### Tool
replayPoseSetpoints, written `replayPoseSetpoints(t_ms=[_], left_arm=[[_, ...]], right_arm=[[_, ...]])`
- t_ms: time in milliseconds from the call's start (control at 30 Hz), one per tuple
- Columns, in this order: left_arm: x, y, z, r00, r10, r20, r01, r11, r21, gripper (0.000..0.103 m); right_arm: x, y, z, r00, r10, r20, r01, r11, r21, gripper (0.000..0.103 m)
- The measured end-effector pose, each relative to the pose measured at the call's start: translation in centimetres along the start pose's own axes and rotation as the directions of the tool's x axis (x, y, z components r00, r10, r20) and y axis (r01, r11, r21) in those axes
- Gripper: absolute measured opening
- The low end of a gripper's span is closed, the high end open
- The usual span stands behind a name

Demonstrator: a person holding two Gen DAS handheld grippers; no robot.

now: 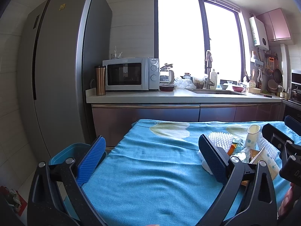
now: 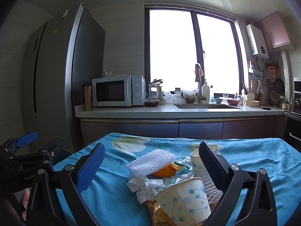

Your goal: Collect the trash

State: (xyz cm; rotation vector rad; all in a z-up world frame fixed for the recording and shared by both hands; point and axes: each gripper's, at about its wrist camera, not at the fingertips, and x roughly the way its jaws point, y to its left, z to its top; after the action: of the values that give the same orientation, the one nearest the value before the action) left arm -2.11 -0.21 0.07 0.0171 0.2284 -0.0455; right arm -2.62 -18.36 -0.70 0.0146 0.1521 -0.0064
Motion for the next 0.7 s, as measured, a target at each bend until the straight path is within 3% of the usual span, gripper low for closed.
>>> replayPoseSetpoints(t_ms=[700], left_arm=[[0.35, -0.47, -0.1, 1.0, -0.016, -0.017, 0.016, 1.0, 0.007, 0.097]], right_arm=[[0.0, -0.35, -0.27, 1.0, -0.008, -0.015, 0.009, 1.0, 0.012, 0.096]])
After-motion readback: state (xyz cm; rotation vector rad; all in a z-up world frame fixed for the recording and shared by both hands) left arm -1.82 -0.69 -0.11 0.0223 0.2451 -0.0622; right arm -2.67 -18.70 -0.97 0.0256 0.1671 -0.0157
